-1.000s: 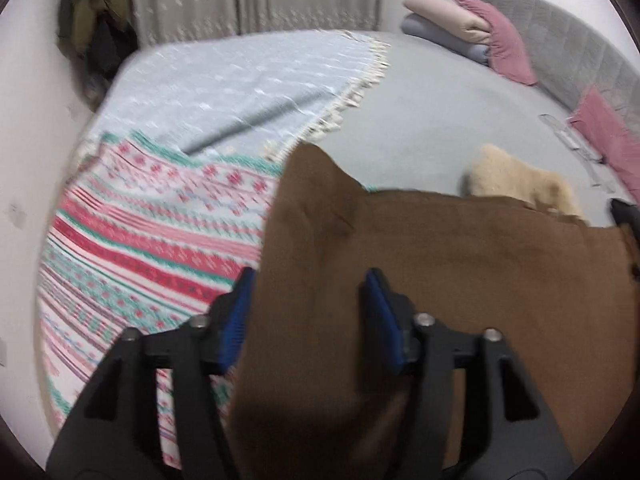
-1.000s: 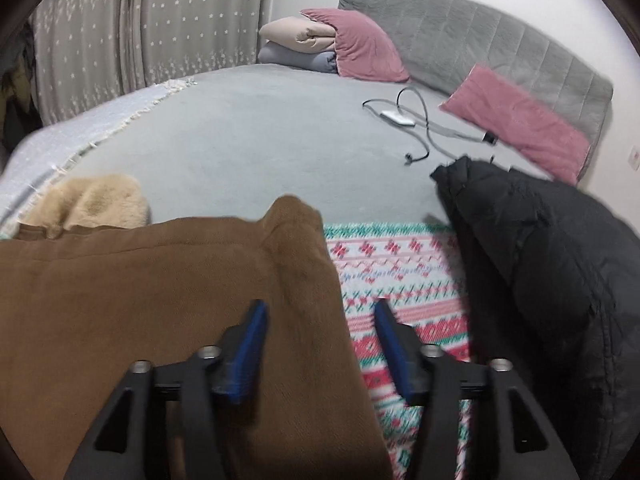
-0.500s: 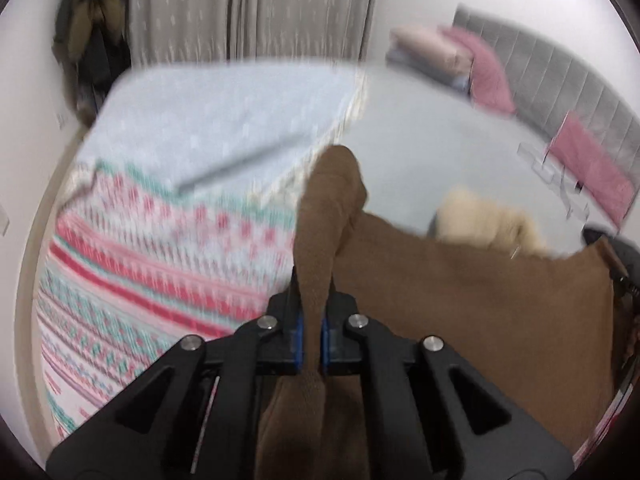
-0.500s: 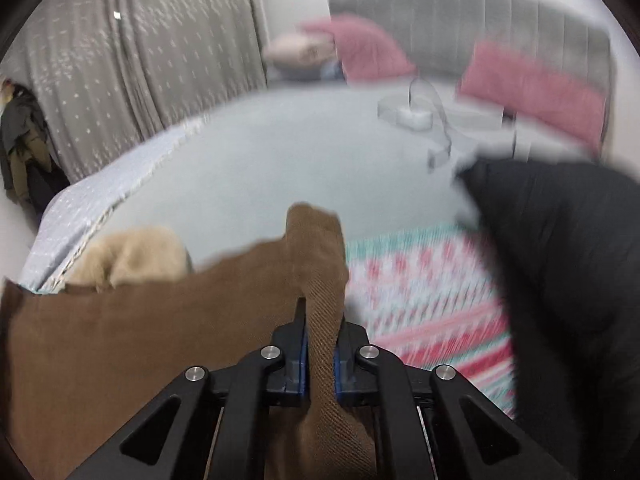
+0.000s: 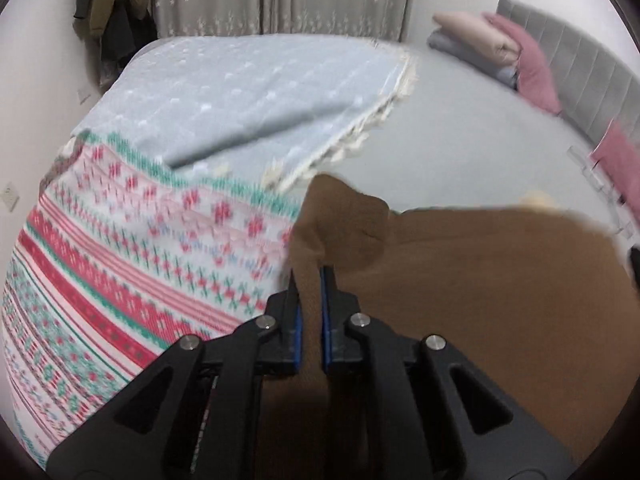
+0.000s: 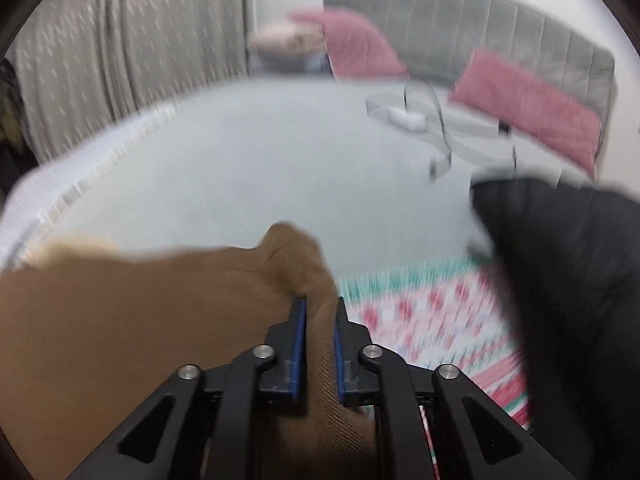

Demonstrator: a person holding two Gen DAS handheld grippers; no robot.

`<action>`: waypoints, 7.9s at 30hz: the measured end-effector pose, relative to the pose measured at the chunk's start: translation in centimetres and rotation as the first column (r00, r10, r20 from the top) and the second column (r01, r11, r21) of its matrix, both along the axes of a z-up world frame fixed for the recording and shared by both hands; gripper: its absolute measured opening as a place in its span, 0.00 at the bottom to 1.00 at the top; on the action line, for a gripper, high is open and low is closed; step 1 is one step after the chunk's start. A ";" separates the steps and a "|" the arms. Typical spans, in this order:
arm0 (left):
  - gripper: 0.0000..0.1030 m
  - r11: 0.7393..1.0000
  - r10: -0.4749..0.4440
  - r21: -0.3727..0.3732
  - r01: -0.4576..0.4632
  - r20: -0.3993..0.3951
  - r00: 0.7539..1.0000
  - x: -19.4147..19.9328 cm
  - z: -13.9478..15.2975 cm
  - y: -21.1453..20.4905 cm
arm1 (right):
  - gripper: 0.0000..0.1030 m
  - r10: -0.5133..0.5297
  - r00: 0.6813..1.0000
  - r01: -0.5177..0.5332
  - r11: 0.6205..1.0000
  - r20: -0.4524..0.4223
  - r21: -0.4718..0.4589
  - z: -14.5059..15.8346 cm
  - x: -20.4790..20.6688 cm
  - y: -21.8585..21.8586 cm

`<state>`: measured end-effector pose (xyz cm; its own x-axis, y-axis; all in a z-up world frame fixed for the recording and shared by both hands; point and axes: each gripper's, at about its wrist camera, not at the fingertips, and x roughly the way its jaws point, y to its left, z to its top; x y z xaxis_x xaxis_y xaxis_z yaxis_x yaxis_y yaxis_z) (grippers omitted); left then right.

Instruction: Fold large clothes

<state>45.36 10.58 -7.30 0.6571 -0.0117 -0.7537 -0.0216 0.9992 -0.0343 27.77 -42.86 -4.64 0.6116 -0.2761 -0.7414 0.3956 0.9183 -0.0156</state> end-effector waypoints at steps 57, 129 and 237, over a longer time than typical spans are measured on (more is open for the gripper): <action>0.88 0.962 -0.127 -0.257 0.095 -0.108 0.986 -22.3 5.4 5.7 | 0.84 0.034 0.993 -0.060 0.971 0.114 0.232 1.8 -19.9 4.3; 0.74 0.993 -0.108 -0.035 0.109 0.045 0.993 -30.9 3.6 1.8 | 0.78 0.211 0.969 -0.228 0.966 0.131 0.126 -2.2 -22.7 9.9; 0.77 0.458 -0.871 -0.100 0.883 0.146 0.469 -46.8 8.7 -24.4 | 0.82 0.101 0.962 -0.269 0.498 0.253 0.824 -1.7 -26.3 0.0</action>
